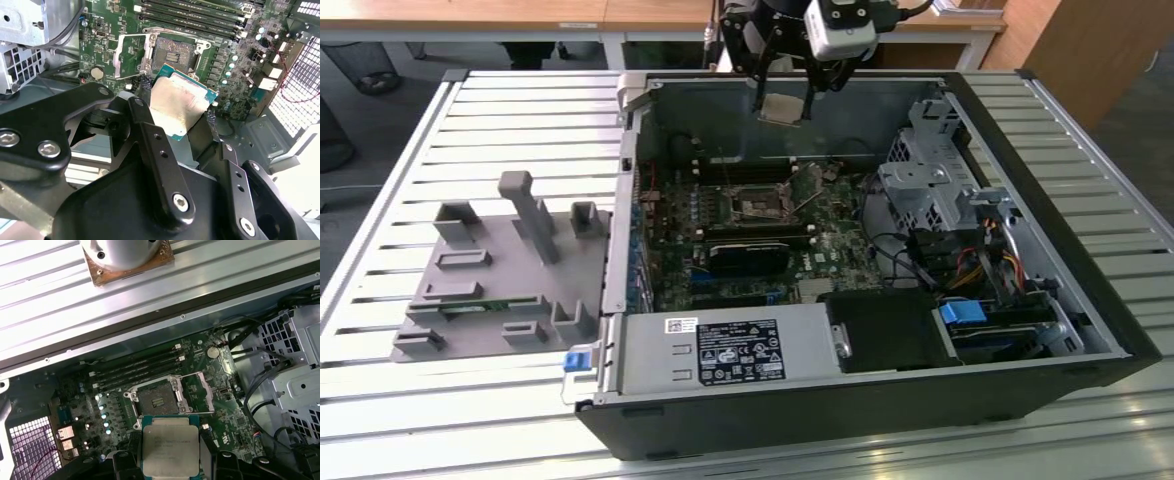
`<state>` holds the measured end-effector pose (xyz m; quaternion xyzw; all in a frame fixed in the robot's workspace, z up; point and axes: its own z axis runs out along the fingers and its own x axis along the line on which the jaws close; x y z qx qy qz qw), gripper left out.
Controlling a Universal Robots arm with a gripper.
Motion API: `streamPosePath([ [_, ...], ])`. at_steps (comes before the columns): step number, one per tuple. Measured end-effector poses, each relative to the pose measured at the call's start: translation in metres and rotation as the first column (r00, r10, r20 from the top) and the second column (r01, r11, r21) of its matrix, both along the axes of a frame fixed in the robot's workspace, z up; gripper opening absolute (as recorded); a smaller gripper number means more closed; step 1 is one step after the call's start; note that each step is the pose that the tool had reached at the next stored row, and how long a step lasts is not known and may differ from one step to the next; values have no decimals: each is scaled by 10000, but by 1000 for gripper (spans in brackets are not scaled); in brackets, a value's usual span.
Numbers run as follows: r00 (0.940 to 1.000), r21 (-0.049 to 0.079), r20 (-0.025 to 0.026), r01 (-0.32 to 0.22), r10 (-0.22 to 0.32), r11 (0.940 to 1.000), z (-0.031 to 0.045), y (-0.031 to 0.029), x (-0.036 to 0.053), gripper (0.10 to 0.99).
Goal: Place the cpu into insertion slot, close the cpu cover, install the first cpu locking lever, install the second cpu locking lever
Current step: 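Place the cpu into insertion slot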
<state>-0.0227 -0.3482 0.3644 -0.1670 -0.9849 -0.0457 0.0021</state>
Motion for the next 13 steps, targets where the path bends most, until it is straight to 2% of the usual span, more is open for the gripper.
streamPosePath([
  [13, 9995, 1, 0, 326, -326, 9995, 0, 0, 0, 545],
])
